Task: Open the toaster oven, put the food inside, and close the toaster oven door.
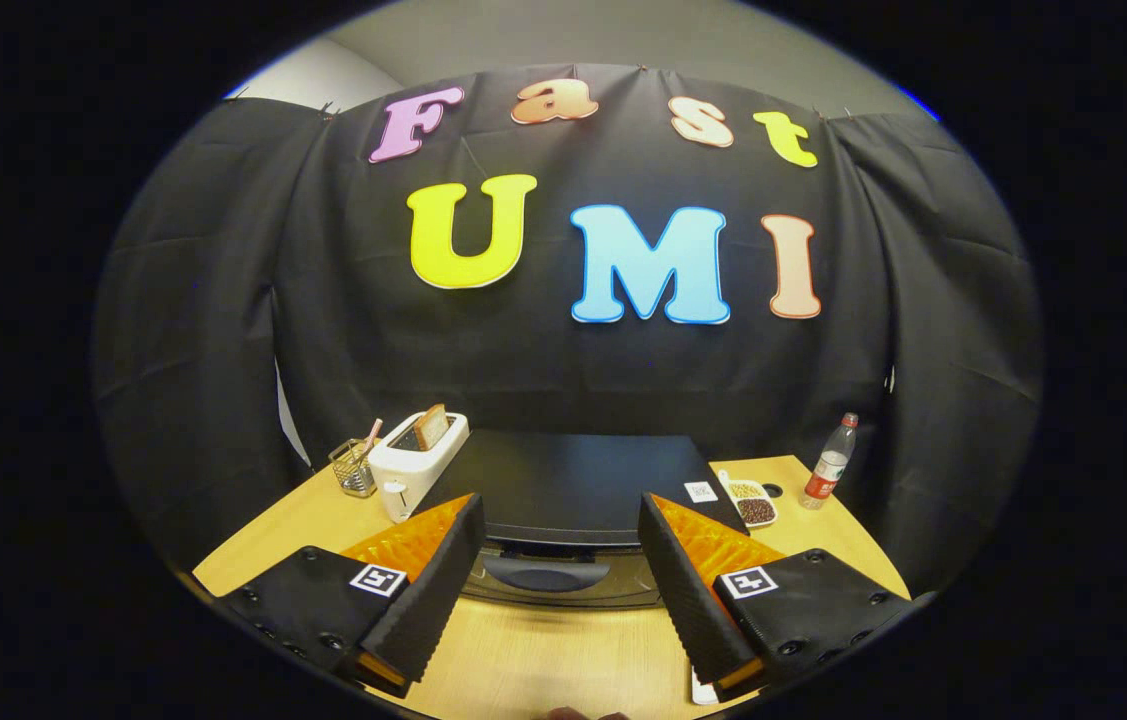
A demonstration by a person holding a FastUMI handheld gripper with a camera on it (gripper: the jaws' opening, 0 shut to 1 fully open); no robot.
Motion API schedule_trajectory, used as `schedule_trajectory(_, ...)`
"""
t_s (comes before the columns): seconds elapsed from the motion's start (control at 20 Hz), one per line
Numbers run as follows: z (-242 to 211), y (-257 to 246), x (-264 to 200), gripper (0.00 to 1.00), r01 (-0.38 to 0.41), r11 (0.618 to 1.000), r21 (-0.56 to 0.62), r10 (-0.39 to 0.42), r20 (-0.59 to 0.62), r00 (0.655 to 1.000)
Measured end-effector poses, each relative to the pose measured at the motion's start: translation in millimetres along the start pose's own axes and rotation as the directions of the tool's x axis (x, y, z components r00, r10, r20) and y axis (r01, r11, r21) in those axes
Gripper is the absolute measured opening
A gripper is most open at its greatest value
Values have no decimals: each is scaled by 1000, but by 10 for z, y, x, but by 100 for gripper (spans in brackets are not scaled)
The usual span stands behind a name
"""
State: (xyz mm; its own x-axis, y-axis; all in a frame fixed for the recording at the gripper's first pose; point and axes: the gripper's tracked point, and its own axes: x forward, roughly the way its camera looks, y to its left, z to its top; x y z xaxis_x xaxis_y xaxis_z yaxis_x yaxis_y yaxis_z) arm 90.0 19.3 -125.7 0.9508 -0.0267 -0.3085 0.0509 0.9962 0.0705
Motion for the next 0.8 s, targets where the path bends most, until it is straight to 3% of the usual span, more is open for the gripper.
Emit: schedule_trajectory(0.8,-741,99,822,98,29,999,37,-22,-180,983)
